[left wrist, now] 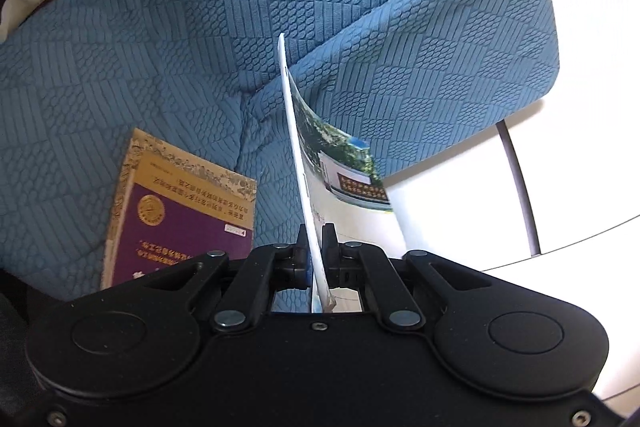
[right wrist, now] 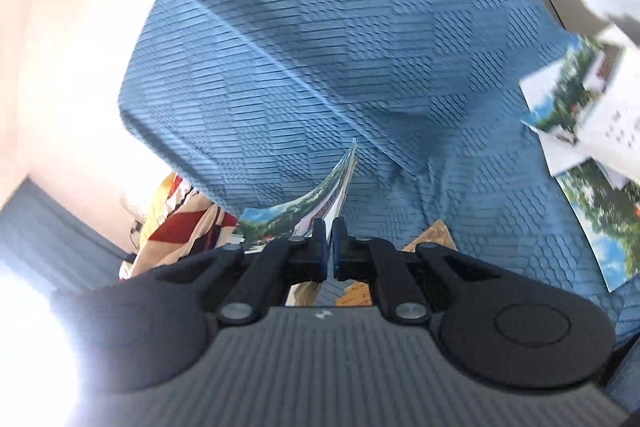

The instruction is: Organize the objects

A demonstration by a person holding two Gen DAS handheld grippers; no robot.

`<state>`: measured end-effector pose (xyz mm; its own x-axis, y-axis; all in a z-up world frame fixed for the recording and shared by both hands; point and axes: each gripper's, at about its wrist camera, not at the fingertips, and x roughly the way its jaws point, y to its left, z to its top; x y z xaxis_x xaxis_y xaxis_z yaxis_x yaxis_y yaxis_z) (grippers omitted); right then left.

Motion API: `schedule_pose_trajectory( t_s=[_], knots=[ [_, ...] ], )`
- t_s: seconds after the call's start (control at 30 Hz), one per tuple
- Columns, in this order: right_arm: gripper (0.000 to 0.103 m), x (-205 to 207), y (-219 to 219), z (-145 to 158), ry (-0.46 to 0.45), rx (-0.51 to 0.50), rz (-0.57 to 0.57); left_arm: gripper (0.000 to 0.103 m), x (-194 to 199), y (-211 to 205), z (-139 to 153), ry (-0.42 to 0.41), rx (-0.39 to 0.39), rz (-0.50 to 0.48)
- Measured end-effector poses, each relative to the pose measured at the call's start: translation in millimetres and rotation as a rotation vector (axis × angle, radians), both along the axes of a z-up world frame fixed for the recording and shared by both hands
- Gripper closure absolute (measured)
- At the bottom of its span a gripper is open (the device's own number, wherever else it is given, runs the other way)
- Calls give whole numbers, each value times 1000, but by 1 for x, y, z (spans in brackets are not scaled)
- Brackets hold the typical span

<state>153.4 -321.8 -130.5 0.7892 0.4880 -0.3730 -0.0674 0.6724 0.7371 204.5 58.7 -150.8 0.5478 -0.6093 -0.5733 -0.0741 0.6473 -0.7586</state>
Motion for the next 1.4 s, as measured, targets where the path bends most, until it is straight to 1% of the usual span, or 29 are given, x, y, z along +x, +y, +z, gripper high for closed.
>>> schedule_pose_trajectory(
  t_s=[0.1,0.17,0.23,0.3,0.43,0.53,0.6,0.67,0.77,0.9,1.0,1.17,1.33,1.37,1.4],
  knots=[
    [98,-6,15,7,-8,-56,28,99,-8,9,-3,-9,34,-2],
    [98,-8,25,6,11,-118,51,99,-13,11,-10,-12,63,-15],
    [98,-13,34,0,6,-174,70,99,-17,14,-22,-3,70,-15],
    [98,-13,41,-10,22,-210,74,99,-21,17,-37,14,73,-12],
    [98,-16,47,-34,71,-218,81,99,-28,25,-64,61,58,6],
    [98,-15,52,-47,117,-240,100,99,-30,28,-84,91,62,27],
    [98,-14,55,-53,129,-251,107,99,-31,26,-96,103,67,26],
    [98,-12,59,-56,126,-288,114,98,-34,25,-104,113,75,30],
    [98,-14,64,-61,126,-347,124,99,-36,25,-111,125,89,36],
    [97,-19,70,-67,132,-412,135,99,-34,20,-119,155,139,23],
    [97,-22,77,-76,159,-460,150,99,-34,14,-126,172,186,7],
    [97,-25,87,-86,185,-549,154,97,-41,4,-134,183,245,-13],
    [97,-24,89,-92,216,-579,143,95,-41,-3,-133,172,279,-22],
    [96,-24,89,-92,219,-585,143,93,-41,-5,-133,172,282,-24],
    [95,-24,90,-92,222,-590,146,85,-40,-6,-132,172,283,-23]
  ],
)
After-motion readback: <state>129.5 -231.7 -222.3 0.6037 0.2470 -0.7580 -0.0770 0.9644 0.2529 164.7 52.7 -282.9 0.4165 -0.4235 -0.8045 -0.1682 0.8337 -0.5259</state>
